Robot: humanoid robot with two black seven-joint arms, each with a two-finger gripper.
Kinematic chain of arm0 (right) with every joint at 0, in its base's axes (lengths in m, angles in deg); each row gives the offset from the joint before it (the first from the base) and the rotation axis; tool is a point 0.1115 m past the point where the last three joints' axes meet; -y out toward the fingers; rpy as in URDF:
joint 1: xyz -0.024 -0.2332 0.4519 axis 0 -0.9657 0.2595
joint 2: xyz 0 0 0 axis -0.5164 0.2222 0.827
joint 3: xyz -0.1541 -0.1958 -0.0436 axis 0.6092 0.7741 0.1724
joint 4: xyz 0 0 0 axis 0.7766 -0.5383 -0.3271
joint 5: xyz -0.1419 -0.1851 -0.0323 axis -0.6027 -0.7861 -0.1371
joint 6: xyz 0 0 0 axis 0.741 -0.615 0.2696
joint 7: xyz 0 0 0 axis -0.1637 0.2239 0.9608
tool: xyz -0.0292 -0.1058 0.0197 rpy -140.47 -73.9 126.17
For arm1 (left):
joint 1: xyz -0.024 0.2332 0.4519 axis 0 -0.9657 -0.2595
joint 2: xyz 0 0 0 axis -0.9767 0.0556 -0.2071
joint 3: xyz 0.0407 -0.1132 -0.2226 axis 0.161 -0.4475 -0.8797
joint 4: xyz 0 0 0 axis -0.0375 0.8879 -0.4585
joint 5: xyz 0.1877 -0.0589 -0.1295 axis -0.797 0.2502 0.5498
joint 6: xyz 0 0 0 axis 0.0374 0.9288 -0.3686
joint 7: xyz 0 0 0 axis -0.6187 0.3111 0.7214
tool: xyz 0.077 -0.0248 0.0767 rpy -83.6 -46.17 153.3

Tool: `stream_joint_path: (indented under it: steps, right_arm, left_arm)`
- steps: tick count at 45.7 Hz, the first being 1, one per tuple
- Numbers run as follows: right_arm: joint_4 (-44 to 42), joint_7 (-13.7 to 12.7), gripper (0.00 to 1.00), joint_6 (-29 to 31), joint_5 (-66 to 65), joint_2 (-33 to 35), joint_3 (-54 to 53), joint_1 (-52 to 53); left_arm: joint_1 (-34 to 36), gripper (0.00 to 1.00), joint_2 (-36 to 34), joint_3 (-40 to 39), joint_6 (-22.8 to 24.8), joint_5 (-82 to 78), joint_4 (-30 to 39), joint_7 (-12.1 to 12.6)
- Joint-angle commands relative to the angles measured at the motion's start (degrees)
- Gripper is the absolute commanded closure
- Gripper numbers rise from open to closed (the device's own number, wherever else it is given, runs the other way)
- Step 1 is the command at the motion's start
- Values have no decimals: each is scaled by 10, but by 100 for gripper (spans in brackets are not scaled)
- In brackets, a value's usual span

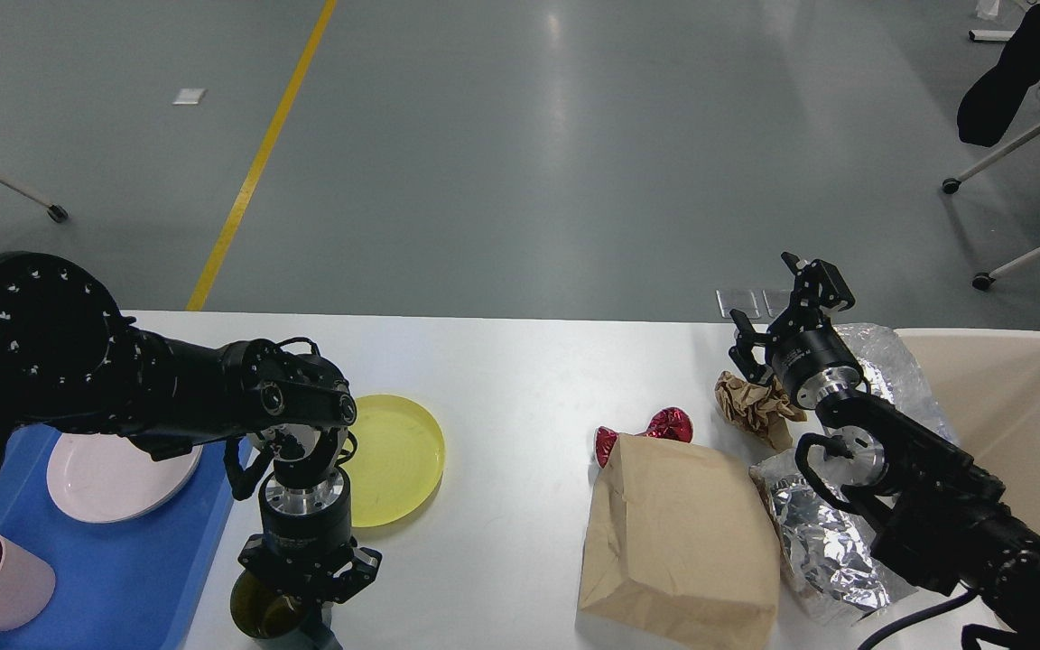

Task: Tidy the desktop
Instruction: 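Lower the left gripper and grasp the teal mug, then carry the teal mug with the left gripper onto the blue tray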

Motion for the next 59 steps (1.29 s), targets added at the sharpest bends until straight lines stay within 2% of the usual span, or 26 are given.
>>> stream_joint_path:
  steps: [1, 3, 14, 20, 30, 43, 50, 59]
  right_arm:
    - [0, 0, 0, 0, 0, 0, 0, 0]
    - [0, 0, 0, 0, 0, 0, 1, 0]
    - [0, 0, 0, 0, 0, 0, 1, 0]
    - [1, 0, 0, 0, 0, 0, 0, 0]
    - [0, 0, 0, 0, 0, 0, 0, 0]
    - [1, 0, 0, 0, 0, 0, 0, 0]
    - [1, 0, 0, 0, 0, 0, 0, 0]
    - [1, 0, 0, 0, 0, 0, 1, 0]
  left_arm:
    - [9, 100, -11, 0, 51, 1, 1, -1]
    - [16, 100, -12, 0, 76, 1, 1, -1]
    - [85, 100, -55, 14, 76, 24, 4, -4]
    - [122, 100, -75, 32, 76, 24, 30, -6]
    - [160, 100, -92, 87, 76, 23, 39, -68]
    - [149, 100, -139, 155, 76, 18, 25, -73]
    - [114, 100, -174, 162, 76, 15, -8, -68]
    - [43, 100, -173, 162, 76, 14, -66, -67]
